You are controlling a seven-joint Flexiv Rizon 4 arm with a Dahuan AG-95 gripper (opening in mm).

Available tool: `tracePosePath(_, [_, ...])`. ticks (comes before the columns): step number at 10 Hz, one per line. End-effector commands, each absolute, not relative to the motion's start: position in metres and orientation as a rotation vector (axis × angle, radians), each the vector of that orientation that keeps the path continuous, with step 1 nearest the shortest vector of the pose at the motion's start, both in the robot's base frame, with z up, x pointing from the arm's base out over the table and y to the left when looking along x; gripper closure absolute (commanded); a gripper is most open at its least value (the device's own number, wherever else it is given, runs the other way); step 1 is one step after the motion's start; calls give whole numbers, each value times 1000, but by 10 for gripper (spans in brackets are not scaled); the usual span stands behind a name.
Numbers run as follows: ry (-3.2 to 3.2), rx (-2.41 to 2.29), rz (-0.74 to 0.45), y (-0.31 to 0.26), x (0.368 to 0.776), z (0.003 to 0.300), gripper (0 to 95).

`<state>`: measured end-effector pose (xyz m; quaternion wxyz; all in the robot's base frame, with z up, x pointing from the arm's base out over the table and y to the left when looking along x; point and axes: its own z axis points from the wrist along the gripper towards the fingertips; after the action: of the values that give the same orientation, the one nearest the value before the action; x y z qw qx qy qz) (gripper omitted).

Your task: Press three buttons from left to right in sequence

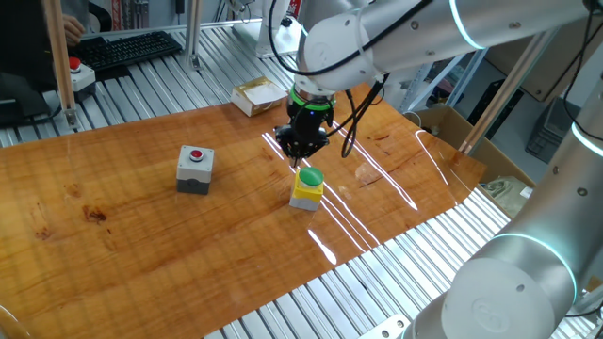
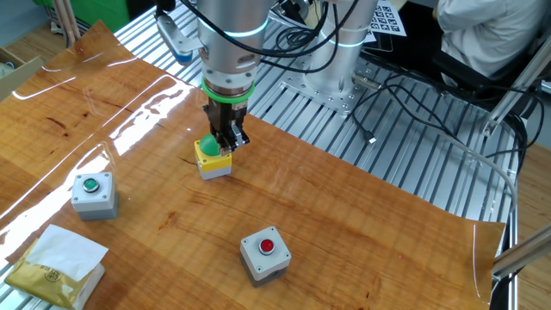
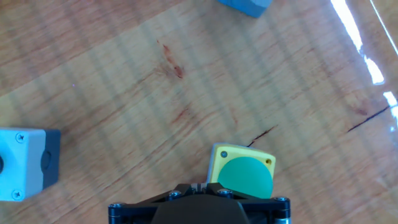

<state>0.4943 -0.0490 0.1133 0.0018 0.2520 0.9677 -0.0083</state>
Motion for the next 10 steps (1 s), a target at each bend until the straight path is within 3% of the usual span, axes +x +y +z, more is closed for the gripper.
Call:
tracePosePath(1, [3023, 846, -22, -36, 507, 109, 950])
tracePosePath(10, [2989, 1004, -27, 37, 559, 114, 950])
